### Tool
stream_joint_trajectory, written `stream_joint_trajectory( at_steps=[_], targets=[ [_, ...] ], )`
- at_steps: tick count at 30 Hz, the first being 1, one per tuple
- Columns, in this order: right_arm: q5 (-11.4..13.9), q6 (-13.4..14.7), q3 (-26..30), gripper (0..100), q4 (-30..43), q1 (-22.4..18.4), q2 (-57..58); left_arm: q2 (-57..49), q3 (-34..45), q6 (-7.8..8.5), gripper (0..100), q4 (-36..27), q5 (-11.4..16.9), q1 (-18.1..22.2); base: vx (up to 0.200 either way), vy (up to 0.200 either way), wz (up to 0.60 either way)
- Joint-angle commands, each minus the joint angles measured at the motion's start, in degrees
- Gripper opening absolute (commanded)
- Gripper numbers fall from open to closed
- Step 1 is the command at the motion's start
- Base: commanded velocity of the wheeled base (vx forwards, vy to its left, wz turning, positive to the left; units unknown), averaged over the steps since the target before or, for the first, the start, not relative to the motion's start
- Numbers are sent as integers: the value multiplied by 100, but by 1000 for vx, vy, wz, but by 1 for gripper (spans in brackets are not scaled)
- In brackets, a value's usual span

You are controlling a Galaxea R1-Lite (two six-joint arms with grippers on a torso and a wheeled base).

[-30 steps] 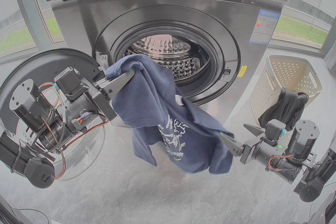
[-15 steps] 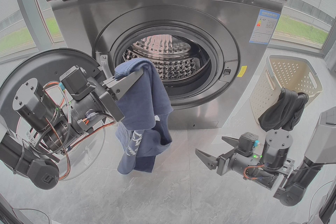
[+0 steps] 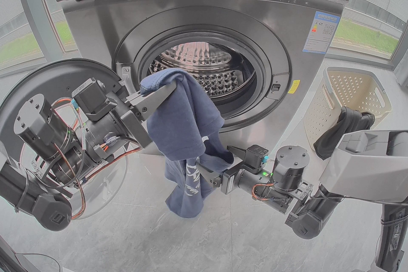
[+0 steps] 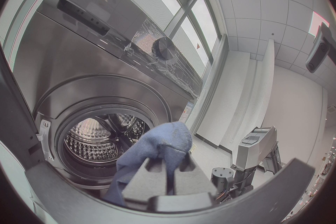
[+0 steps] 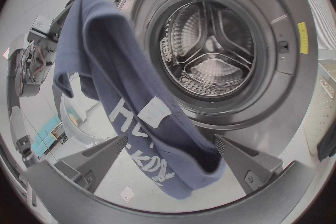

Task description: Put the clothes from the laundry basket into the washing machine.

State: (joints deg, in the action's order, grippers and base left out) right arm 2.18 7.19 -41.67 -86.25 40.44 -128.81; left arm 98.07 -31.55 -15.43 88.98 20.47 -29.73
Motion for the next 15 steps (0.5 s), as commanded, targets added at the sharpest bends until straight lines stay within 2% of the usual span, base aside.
stream_joint_trajectory(
  at_steps=[1,6,12,13,15],
  targets=[
    [142,-51,-210,100,-32,17,-479,-16,26,-4,0,14,1,-6,0,0,0],
    [335,-51,-201,100,-217,70,-584,-8,26,-4,0,14,1,-6,0,0,0],
    [335,-51,-298,100,-208,210,-628,10,35,5,0,14,-8,-41,0,0,0],
    [309,-51,-544,100,-208,228,-760,10,26,5,0,14,-87,-77,0,0,0],
    [292,-51,-694,100,-182,228,-822,19,17,5,0,14,-131,-103,0,0,0]
  ],
)
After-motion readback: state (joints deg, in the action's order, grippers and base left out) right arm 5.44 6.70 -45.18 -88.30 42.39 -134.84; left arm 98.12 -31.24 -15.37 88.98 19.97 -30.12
